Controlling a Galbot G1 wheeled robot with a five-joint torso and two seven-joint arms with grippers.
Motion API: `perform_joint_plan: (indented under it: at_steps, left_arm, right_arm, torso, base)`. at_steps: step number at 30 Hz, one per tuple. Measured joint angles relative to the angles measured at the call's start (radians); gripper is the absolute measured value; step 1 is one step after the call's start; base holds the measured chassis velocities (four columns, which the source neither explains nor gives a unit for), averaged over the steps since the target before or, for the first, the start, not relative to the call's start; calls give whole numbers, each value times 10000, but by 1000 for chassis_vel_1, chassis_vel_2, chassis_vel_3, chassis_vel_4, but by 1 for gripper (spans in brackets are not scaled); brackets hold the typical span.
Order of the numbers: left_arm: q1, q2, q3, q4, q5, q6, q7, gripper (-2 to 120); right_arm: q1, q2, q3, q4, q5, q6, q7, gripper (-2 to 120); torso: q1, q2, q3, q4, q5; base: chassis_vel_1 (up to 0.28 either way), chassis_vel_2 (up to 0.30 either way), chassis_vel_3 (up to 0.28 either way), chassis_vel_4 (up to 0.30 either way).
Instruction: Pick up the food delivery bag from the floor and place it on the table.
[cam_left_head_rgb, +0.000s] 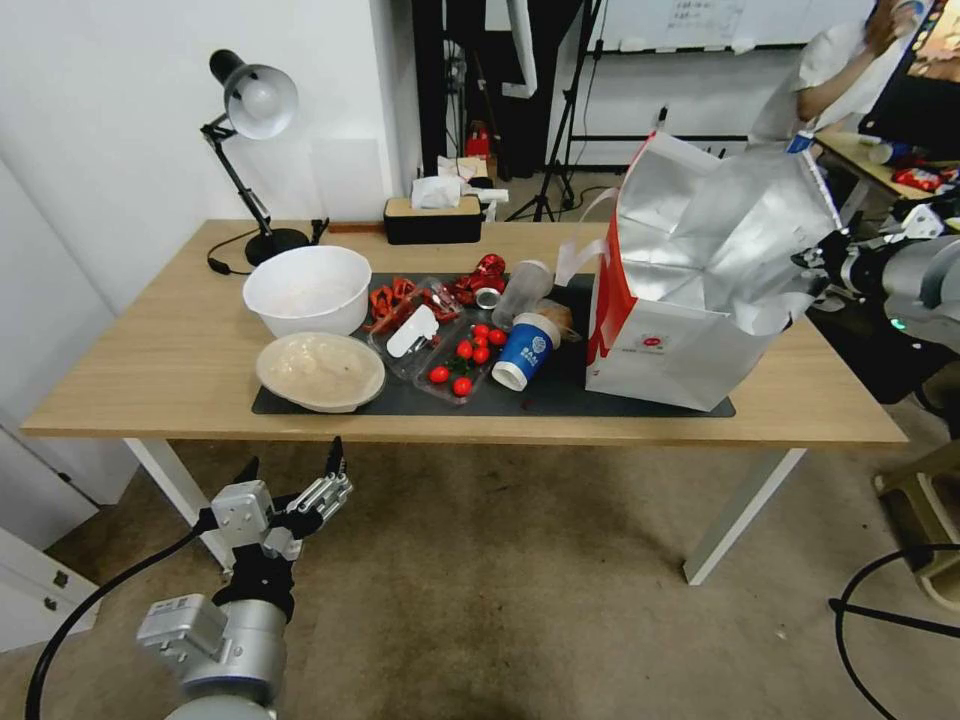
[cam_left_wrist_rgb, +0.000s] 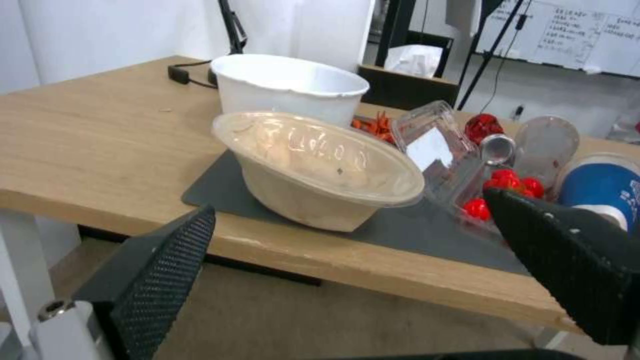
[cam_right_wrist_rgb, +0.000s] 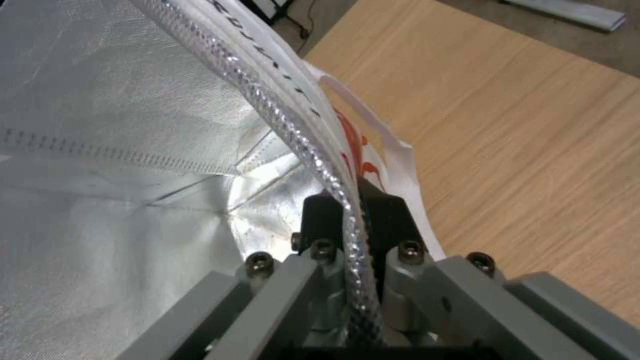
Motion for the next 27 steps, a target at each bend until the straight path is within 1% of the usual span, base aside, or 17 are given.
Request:
perform_joint_plan:
  at_steps: [12, 17, 19, 20, 21, 22, 23, 24, 27]
  left_arm:
    - [-1, 26, -3, -22, -53, -7, -15, 100]
    - [20, 33, -7, -53, -56, -8, -22, 100]
    - [30, 24, -6, -56, -56, -11, -37, 100]
    - [30, 24, -6, -56, -56, -11, -37, 100]
    - [43, 19, 2, -56, -55, -15, -52, 100]
    - [55, 14, 6, -58, -53, -18, -58, 100]
    - [75, 6, 10, -66, -50, -24, -61, 100]
    - [75, 6, 10, -66, -50, -24, -61, 100]
    - [129, -34, 12, -109, -24, -57, -64, 100]
  right_arm:
    - [82, -50, -84, -41, -181, -59, -71, 0]
    - [-9, -61, -81, -21, -340, -226, -336, 0]
    - [-85, -80, -78, 6, -536, -326, -580, 8]
    - [-85, -80, -78, 6, -536, -326, -580, 8]
    - [-102, -79, -101, 18, -607, -330, -671, 15]
    - [-94, -69, -121, 18, -621, -313, -677, 17]
    - [-52, -50, -159, -11, -619, -296, -677, 24]
    - [-52, -50, -159, -11, -619, -296, -677, 24]
    - [98, -47, -263, -161, -593, -286, -705, 35]
  torso:
    - [1, 0, 0, 0, 0]
    - [0, 0, 0, 0, 0]
    - [0, 0, 0, -1, 0]
    - [0, 0, 0, -1, 0]
    - [0, 0, 0, -1, 0]
    - [0, 0, 0, -1, 0]
    - [1, 0, 0, 0, 1]
    - [1, 0, 0, 0, 1]
    - [0, 0, 0, 0, 0]
  base:
    - [0, 0, 0, 0]
    - [0, 0, 0, 0]
    - [0, 0, 0, 0]
    - [0, 0, 0, 0]
    - [0, 0, 0, 0]
    - [0, 0, 0, 0]
    - [0, 0, 0, 0]
    - [0, 0, 0, 0]
    - [0, 0, 0, 0]
